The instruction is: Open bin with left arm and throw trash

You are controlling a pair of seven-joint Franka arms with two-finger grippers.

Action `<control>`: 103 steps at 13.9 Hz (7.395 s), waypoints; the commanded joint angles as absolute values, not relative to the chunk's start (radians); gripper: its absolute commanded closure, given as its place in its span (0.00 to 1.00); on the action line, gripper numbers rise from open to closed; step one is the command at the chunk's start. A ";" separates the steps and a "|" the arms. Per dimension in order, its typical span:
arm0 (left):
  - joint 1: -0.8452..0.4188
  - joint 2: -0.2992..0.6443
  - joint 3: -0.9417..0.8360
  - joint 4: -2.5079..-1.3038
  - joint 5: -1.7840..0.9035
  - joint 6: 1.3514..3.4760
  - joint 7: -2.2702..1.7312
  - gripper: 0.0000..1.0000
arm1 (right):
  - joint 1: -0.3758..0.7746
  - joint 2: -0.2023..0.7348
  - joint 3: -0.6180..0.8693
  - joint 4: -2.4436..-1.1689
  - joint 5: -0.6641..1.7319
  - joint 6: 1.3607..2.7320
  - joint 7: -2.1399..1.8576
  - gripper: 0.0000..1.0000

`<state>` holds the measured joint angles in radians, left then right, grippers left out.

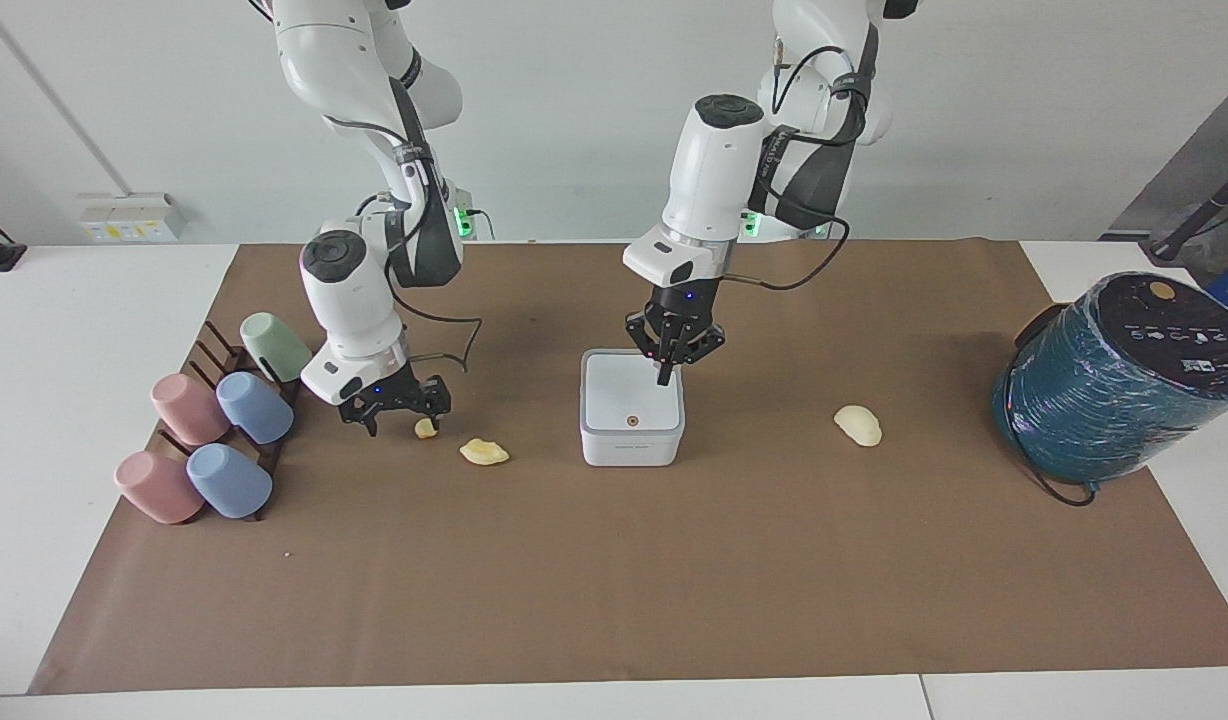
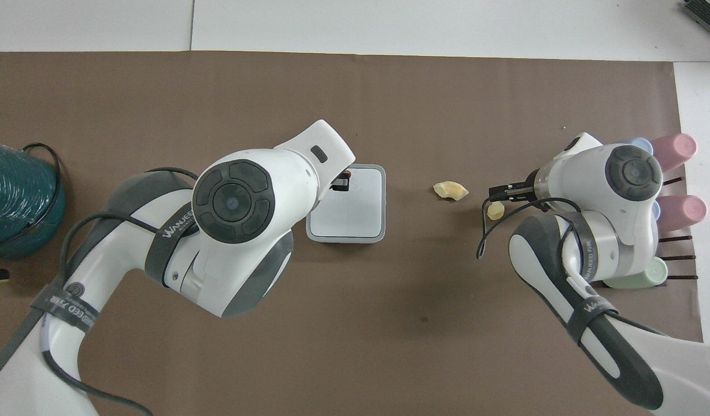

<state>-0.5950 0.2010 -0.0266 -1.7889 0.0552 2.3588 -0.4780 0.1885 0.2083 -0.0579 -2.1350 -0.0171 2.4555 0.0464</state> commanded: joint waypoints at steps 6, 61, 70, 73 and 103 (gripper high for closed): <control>-0.612 0.333 -0.014 -1.720 0.071 2.464 -0.522 1.00 | 0.201 0.204 -0.052 -2.224 0.009 2.560 0.043 0.33; -0.138 0.147 -0.002 -2.203 0.083 2.528 -0.400 1.00 | 0.273 0.175 0.063 -1.845 0.129 2.286 0.242 0.00; -0.366 0.132 -0.009 -1.948 0.083 2.269 -0.442 1.00 | 0.181 0.271 0.061 -1.948 0.112 2.373 -0.596 0.00; -0.449 0.146 -0.011 -1.884 0.081 2.279 -0.556 1.00 | 0.198 0.333 0.061 -1.948 0.110 2.445 -0.649 0.00; -0.236 -0.086 0.008 -1.904 0.048 1.984 -0.135 0.00 | 0.373 0.285 0.107 -1.720 0.262 2.252 0.130 1.00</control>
<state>-0.2910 -0.0532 0.0155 -1.9248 0.0451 2.0371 -0.2182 0.3399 0.2758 0.1019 -1.7287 0.2425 2.2350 0.0250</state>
